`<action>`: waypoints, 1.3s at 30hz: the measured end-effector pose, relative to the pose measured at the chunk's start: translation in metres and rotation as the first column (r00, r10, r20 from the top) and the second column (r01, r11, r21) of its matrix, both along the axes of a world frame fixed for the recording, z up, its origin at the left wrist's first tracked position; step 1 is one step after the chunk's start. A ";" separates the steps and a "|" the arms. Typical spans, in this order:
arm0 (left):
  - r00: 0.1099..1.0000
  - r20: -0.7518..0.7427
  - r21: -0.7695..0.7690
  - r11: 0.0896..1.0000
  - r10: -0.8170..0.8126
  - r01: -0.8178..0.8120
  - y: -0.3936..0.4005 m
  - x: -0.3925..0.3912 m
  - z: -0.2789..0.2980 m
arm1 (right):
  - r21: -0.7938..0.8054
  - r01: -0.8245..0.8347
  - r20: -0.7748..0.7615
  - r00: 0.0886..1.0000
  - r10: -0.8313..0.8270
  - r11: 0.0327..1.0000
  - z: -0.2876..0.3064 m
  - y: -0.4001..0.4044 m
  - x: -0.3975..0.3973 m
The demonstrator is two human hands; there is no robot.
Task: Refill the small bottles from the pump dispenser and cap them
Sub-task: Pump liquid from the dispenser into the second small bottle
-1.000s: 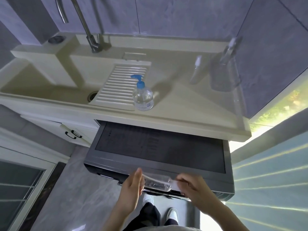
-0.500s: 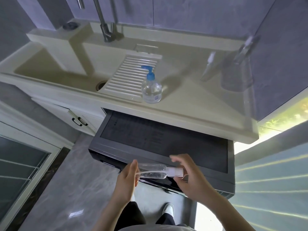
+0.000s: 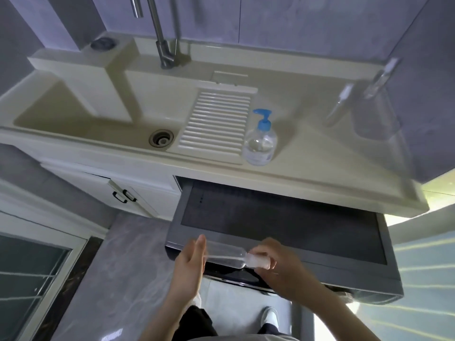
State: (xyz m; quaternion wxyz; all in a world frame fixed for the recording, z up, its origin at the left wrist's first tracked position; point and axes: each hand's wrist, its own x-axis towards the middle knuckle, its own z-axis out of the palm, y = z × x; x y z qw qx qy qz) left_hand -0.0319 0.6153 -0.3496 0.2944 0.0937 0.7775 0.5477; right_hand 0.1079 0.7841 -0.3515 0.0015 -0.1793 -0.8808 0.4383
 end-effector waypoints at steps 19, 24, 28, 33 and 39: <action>0.958 0.014 0.013 0.958 -0.286 0.286 -0.033 -0.129 -0.003 | -0.105 0.238 -0.001 0.971 -0.240 0.966 0.029 -0.058 -0.099; 0.958 0.139 -0.003 0.967 -0.251 0.254 -0.023 -0.130 0.008 | -0.258 0.336 -0.249 0.883 -0.399 0.906 0.026 -0.048 -0.106; 0.949 0.284 0.019 0.990 -0.138 0.138 -0.008 -0.125 0.020 | -0.448 0.294 -0.334 0.821 -0.463 0.845 0.023 -0.036 -0.106; 0.969 0.229 -0.004 0.995 -0.095 0.099 0.004 -0.111 0.023 | -0.661 0.258 -0.262 0.800 -0.539 0.705 0.016 -0.024 -0.098; 0.978 0.110 -0.003 0.984 -0.179 0.181 0.011 -0.097 0.025 | -0.742 0.408 -0.086 0.728 -0.680 0.531 0.003 -0.011 -0.086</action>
